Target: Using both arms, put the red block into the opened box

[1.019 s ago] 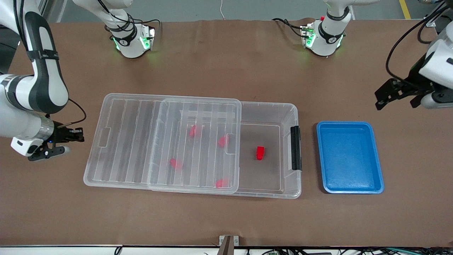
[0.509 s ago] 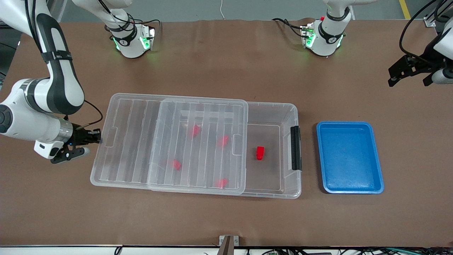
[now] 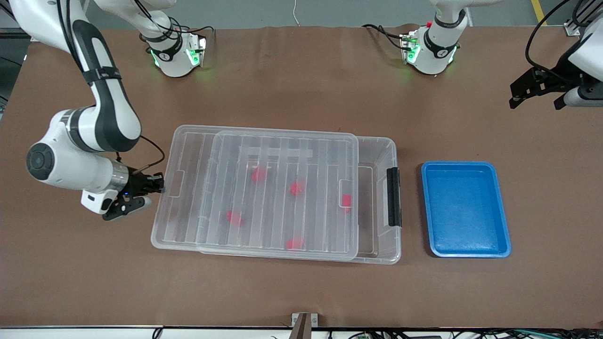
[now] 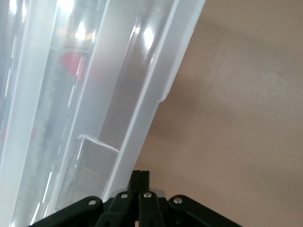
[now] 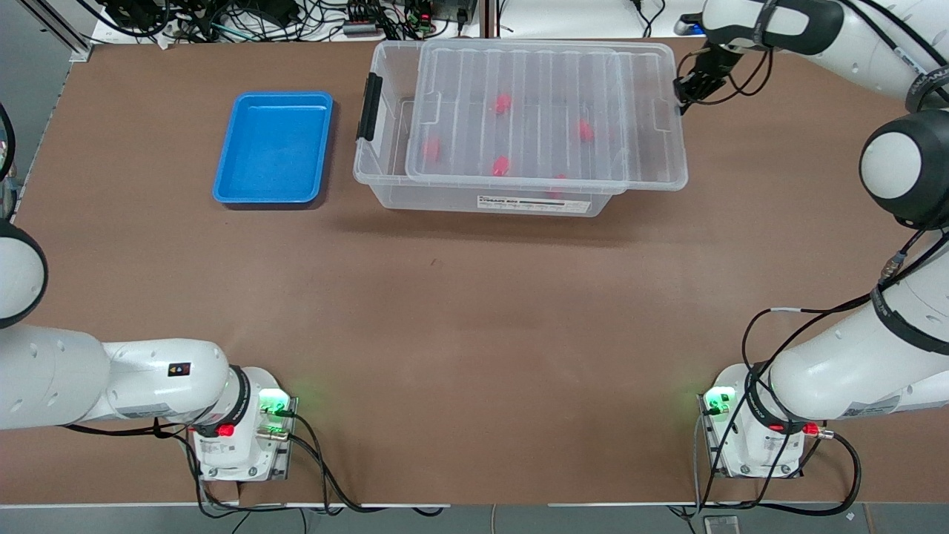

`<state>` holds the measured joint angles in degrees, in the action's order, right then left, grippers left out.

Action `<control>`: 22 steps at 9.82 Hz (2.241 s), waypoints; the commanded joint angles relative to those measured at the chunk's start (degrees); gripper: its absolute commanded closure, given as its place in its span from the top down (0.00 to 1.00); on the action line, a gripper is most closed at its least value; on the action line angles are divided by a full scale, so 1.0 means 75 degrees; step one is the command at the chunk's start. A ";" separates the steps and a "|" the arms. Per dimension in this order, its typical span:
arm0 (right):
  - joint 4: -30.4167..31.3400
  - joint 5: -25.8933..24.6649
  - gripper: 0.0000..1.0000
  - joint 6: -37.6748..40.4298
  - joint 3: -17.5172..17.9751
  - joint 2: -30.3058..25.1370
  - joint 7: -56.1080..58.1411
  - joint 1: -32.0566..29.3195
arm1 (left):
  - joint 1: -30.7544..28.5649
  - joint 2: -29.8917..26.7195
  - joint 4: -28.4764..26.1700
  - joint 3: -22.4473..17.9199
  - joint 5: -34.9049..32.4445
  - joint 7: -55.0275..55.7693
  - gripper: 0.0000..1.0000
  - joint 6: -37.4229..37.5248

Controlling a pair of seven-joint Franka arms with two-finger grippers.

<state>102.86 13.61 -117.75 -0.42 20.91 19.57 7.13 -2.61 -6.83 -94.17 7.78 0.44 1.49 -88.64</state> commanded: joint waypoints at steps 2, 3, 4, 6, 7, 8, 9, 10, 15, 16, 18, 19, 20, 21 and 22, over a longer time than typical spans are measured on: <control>-0.0166 0.0178 0.00 -0.0191 -0.0027 0.0188 -0.0639 0.0640 | 0.0032 0.0032 -0.0229 0.0040 0.0024 -0.0034 1.00 0.0041; -0.0272 0.0178 0.00 -0.0191 -0.0027 0.0293 -0.0710 0.0735 | 0.0032 0.0102 -0.0206 0.0075 0.0012 -0.0034 1.00 0.0018; -0.0284 0.0166 0.00 -0.0191 -0.0027 0.0306 -0.0723 0.0736 | 0.0032 0.0137 -0.0113 0.0111 0.0000 -0.0034 1.00 -0.0006; -0.0435 0.0154 0.28 -0.0075 -0.0038 0.0294 -0.0734 0.0620 | 0.0032 0.0149 -0.0088 0.0122 -0.0012 0.0013 1.00 -0.0006; -0.0564 0.0073 0.99 0.0112 -0.0096 0.0190 -0.0758 0.0445 | 0.0032 0.0138 -0.0088 0.0123 0.0000 0.0013 1.00 -0.0006; -0.0717 -0.0021 1.00 0.0427 -0.0132 -0.0148 -0.1245 0.0153 | 0.0032 0.0138 -0.0042 0.0134 0.0000 0.0013 1.00 -0.0006; -0.0915 -0.0683 1.00 0.0720 -0.0109 -0.0522 -0.2248 -0.0221 | 0.0032 0.0184 0.0040 0.0146 0.0000 0.0024 1.00 -0.0006; -0.1196 -0.1606 1.00 0.1268 -0.0062 -0.0886 -0.3058 -0.0317 | 0.0032 0.0196 0.0040 0.0146 0.0000 0.0025 1.00 0.0005; -0.1585 -0.1850 1.00 0.3731 -0.0132 -0.3018 -0.2951 -0.1243 | 0.0032 0.0220 0.0064 0.0146 0.0012 0.0024 1.00 0.0029; -0.1585 -0.1815 1.00 0.4152 -0.0120 -0.3347 -0.2903 -0.1383 | 0.0032 0.0220 0.0076 0.0146 0.0035 0.0036 1.00 0.0029; -0.1527 -0.1815 1.00 0.4321 -0.0167 -0.3515 -0.2902 -0.1408 | 0.0020 0.0220 0.0076 0.0169 0.0082 0.0025 1.00 0.0029; -0.1573 -0.1815 1.00 0.4286 -0.0306 -0.3491 -0.2926 -0.1339 | 0.0009 0.0220 0.0087 0.0169 0.0082 0.0013 1.00 0.0029; -0.1597 -0.1803 1.00 0.4274 -0.0319 -0.3479 -0.2926 -0.1338 | -0.0003 0.0220 0.0087 0.0169 0.0082 -0.0010 1.00 0.0029; -0.1597 -0.1803 1.00 0.4297 -0.0320 -0.3479 -0.2914 -0.1349 | -0.0015 0.0220 0.0111 0.0169 0.0094 -0.0022 1.00 0.0029; -0.1597 -0.1803 1.00 0.4297 -0.0320 -0.3479 -0.2926 -0.1326 | -0.0015 0.0220 0.0111 0.0169 0.0094 -0.0011 1.00 0.0029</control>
<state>89.89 0.24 -84.97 -2.91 -4.45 -2.64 -2.70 -2.42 -6.31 -93.11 8.74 0.44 1.49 -88.71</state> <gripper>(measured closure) 0.000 0.000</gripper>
